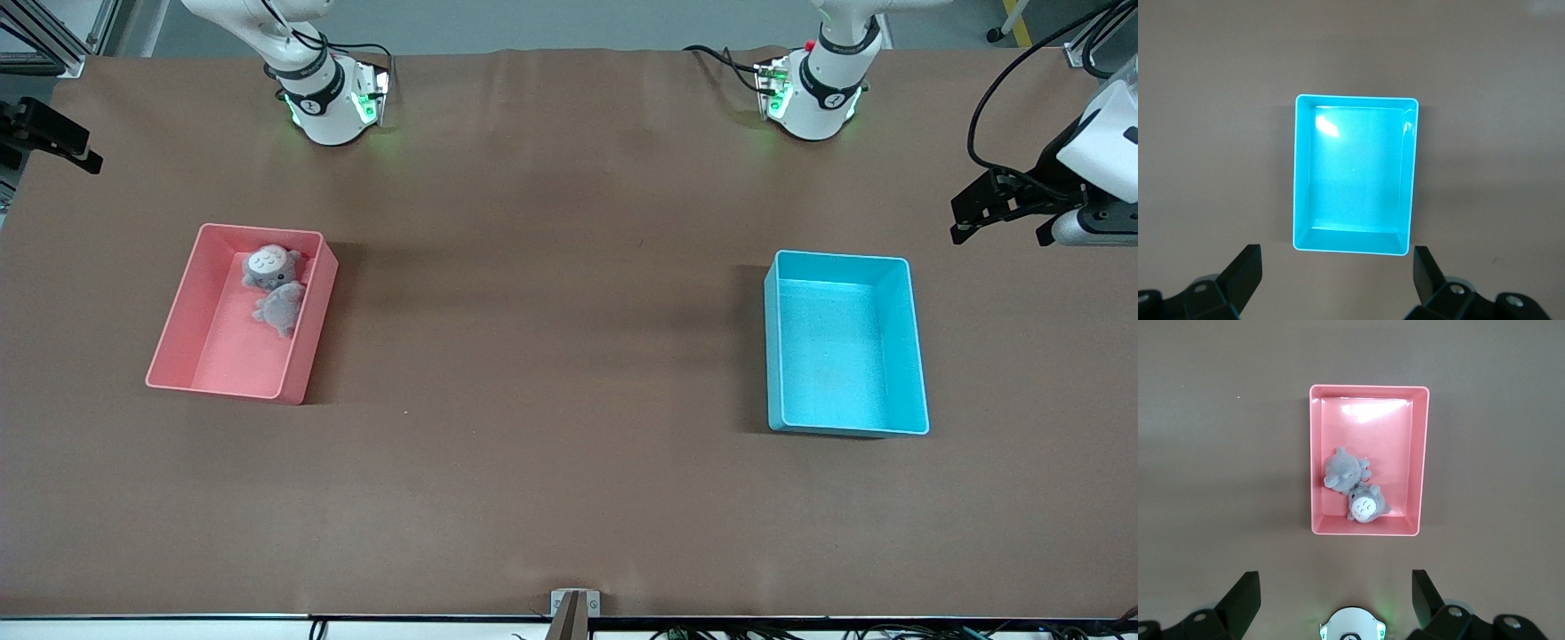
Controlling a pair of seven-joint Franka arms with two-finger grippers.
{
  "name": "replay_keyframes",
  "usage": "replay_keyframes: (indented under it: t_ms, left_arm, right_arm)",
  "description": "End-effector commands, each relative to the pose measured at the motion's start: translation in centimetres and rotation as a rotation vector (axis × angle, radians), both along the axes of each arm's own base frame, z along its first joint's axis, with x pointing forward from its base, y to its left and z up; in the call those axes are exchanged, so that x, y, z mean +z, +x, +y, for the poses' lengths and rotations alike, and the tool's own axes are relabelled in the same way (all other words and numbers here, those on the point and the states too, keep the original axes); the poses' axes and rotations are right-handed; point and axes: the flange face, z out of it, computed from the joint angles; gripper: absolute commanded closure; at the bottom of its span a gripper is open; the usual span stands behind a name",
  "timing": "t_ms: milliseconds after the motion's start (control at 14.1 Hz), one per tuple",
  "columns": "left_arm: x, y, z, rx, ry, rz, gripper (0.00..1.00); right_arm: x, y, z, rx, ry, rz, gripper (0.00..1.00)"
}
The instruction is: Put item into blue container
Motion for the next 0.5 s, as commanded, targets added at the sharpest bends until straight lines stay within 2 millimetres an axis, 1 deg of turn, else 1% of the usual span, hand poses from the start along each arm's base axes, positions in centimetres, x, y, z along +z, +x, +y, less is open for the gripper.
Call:
replay_keyframes:
  t_ms: [0, 427]
  left_arm:
    - [0.29, 0.27, 0.06, -0.014, -0.009, 0.004, 0.00]
    - [-0.23, 0.63, 0.23, -0.012, -0.009, 0.013, 0.00]
  right_arm:
    - [0.25, 0.17, 0.00, 0.009, -0.008, 0.002, 0.00]
    - [0.15, 0.24, 0.10, 0.009, -0.007, 0.000, 0.00]
